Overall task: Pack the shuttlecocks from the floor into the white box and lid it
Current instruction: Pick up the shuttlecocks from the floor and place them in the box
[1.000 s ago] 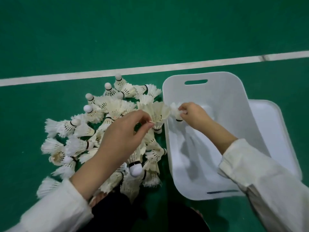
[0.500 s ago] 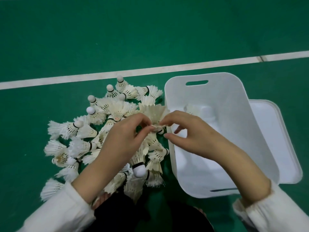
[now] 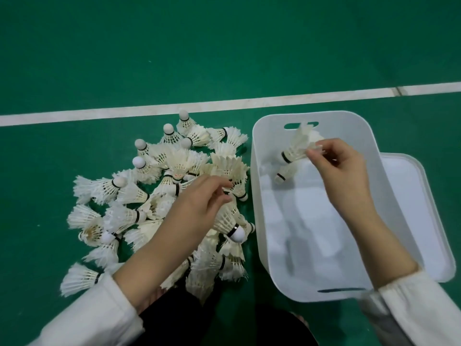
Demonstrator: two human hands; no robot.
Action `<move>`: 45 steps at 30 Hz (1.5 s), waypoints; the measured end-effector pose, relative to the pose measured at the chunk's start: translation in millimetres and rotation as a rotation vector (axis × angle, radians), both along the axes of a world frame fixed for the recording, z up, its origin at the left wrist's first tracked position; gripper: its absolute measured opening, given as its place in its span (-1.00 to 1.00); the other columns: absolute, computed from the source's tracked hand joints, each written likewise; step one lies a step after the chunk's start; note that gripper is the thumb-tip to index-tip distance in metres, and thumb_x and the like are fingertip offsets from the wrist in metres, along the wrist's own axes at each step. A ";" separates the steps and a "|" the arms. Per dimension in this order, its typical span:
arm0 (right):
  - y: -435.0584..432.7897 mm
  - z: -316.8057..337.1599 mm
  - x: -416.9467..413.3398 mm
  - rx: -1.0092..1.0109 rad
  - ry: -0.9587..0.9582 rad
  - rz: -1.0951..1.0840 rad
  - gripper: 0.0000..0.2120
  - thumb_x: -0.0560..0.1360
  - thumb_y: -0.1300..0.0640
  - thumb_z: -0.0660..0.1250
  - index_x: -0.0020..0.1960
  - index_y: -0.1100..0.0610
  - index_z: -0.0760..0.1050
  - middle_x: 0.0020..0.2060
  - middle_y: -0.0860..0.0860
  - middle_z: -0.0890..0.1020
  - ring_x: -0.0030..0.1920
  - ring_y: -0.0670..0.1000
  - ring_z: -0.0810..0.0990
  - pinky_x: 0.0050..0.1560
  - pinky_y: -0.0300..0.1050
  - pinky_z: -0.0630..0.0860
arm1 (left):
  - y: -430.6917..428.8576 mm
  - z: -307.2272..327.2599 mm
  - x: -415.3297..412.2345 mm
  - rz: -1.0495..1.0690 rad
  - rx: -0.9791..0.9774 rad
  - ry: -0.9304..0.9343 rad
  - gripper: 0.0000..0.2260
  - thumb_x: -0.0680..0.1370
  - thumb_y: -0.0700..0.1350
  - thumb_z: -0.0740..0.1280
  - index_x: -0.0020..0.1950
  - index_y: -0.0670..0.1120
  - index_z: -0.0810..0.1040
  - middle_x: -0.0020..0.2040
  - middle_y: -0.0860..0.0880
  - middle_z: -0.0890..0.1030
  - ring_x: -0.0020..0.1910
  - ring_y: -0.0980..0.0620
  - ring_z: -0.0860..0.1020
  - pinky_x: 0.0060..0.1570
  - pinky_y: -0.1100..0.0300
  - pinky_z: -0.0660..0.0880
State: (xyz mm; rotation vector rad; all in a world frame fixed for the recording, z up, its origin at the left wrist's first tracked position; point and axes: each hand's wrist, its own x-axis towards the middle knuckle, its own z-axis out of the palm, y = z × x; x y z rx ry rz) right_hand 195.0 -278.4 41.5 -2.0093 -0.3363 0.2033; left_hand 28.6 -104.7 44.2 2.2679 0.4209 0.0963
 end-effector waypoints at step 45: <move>-18.6 -93.8 45.8 -0.521 0.182 -0.047 -0.90 0.48 0.17 0.27 -0.10 0.22 0.49 -0.18 0.15 0.58 -0.09 0.25 0.59 -0.03 0.07 0.52 | 30.4 -108.3 -33.7 -0.344 0.659 0.399 -0.61 0.29 -0.37 0.41 0.09 -0.17 0.49 0.01 -0.12 0.43 -0.20 -0.06 0.45 -0.43 0.14 0.31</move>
